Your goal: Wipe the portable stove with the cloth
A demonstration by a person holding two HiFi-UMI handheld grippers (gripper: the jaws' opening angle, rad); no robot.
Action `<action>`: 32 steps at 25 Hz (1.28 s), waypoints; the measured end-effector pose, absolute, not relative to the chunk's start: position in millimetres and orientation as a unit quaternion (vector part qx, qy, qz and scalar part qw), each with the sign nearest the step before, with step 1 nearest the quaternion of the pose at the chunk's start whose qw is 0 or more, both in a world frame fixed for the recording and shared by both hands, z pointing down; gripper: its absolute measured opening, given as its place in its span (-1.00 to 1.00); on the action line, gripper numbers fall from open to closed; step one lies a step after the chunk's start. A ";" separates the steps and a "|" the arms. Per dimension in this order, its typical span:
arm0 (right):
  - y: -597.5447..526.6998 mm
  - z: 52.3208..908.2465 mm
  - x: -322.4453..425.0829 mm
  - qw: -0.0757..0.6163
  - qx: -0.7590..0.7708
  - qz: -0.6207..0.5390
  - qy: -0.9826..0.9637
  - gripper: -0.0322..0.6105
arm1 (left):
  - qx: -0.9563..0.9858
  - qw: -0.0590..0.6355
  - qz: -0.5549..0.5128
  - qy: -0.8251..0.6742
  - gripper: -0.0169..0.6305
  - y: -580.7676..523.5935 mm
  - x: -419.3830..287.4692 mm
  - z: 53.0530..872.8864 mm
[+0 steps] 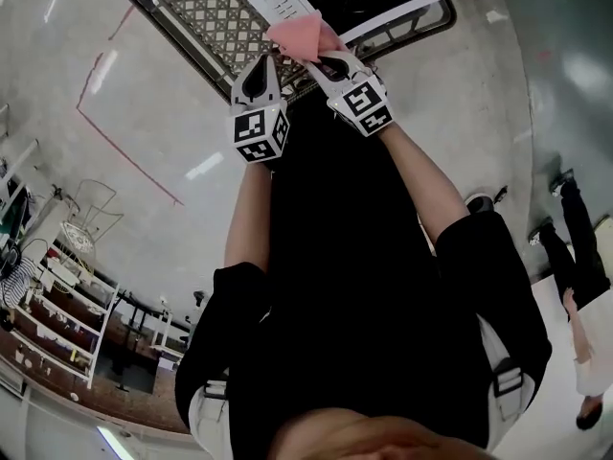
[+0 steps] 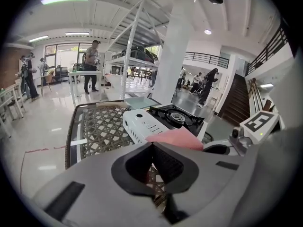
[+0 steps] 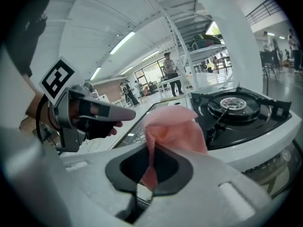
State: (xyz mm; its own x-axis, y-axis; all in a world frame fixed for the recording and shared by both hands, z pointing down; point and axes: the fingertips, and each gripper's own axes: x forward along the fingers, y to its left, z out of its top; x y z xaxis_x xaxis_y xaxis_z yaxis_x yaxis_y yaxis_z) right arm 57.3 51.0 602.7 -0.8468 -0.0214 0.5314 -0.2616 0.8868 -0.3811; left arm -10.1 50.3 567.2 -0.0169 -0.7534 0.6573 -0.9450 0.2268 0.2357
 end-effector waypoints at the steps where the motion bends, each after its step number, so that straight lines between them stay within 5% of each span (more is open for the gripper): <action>1: 49.9 602.8 59.3 0.267 0.072 0.224 -0.934 -0.87 | 0.603 0.354 0.136 -0.702 -0.95 49.8 -8.4 568.4; 32: -14.9 605.6 131.4 0.332 0.096 0.146 -0.927 -0.87 | 0.588 0.354 0.136 -0.714 -0.95 11.2 41.4 569.4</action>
State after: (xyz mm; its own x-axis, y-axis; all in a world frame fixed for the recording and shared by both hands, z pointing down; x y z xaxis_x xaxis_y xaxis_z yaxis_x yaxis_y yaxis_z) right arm 131.4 -14.9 605.6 -0.7607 -0.0807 0.6440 -0.2743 0.9393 -0.2062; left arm 41.4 11.2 569.4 -0.0580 -0.7443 0.6653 -0.9367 0.2711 0.2217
